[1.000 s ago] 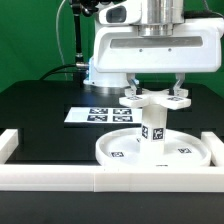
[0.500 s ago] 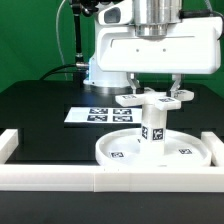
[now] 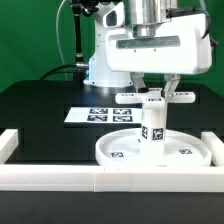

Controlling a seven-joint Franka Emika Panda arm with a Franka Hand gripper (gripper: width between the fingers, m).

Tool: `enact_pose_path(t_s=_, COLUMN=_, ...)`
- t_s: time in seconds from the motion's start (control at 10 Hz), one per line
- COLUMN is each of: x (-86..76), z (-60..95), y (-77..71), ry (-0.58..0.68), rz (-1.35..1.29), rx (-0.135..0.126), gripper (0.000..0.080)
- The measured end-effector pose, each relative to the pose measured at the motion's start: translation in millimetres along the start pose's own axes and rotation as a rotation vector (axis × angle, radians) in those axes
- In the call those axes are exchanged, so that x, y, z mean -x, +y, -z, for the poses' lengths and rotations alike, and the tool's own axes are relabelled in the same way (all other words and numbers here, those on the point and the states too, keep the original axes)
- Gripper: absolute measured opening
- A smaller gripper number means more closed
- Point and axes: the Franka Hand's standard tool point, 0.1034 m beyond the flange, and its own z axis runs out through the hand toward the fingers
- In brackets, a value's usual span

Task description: Assemble round table

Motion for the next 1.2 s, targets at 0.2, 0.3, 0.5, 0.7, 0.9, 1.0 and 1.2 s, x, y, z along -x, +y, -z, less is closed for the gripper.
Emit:
enact_pose_path(t_s=0.2, x=0.0, z=0.2, y=-0.2, ry=-0.003, rz=-0.169, rx=-0.006, gripper=0.0442)
enact_pose_path(t_s=0.3, x=-0.5, z=0.2, y=-0.4, ry=-0.008, rz=-0.292, rx=-0.011, gripper=0.0442)
enact_pose_path(t_s=0.5, x=-0.8, z=0.2, y=-0.5, ry=-0.016, rz=-0.444, rx=-0.015, gripper=0.0442)
enact_pose_path(t_s=0.7, x=-1.4, z=0.0, y=-0.3, ry=-0.02, rz=-0.657, rx=-0.016, gripper=0.0442)
enact_pose_path(t_s=0.9, x=-1.8, z=-0.1, y=-0.5, ry=-0.034, rz=-0.809, rx=-0.024, gripper=0.0442)
enact_pose_path(t_s=1.0, x=-2.0, z=0.0, y=-0.4, ry=-0.041, rz=-0.917, rx=-0.025, gripper=0.0442)
enact_pose_path(t_s=1.2, x=-2.5, z=0.2, y=-0.3, ry=-0.046, rz=-0.996, rx=-0.027, gripper=0.0442)
